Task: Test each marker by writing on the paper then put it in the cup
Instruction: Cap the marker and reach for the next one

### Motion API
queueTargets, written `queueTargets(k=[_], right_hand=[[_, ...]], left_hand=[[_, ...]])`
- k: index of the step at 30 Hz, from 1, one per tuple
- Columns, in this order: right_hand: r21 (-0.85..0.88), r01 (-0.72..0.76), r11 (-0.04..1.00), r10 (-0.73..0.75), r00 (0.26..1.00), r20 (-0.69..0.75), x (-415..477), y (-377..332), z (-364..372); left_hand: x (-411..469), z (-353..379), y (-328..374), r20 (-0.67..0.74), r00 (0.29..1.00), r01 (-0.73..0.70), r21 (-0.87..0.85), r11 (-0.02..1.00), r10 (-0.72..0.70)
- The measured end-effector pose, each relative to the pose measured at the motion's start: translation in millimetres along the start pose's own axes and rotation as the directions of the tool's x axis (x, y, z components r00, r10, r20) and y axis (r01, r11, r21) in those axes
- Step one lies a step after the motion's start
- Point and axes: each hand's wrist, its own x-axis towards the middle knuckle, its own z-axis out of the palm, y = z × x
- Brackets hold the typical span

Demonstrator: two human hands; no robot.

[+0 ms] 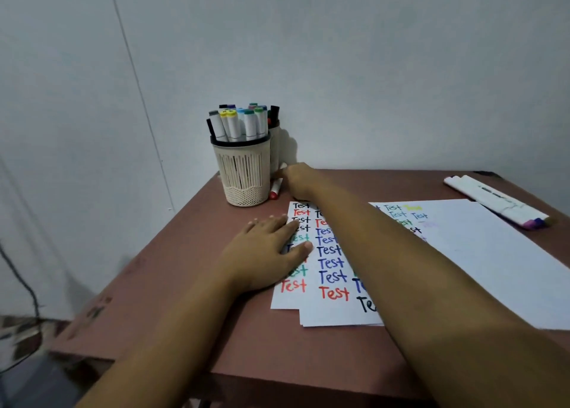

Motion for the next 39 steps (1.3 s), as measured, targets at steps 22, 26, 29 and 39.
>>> queueTargets(k=[22, 26, 29, 39], right_hand=[[0.658, 0.041, 0.752, 0.274, 0.888, -0.369, -109, 33, -52], [0.835, 0.01, 0.551, 0.376, 0.89, -0.259, -149, 38, -70], [0.917, 0.011, 0.399, 0.392, 0.902, -0.182, -180, 39, -70], [0.987, 0.066, 0.144, 0.45, 0.884, -0.125, -209, 39, -52]], left_hand=[[0, -4, 3, -0.129, 0.991, 0.009, -0.22, 0.976, -0.038], [1, -9, 7, -0.298, 0.954, -0.066, -0.292, 0.954, -0.025], [4, -14, 17, -0.407, 0.911, -0.187, -0.245, 0.951, 0.074], [30, -15, 80, -0.367, 0.89, -0.381, -0.275, 0.883, 0.27]])
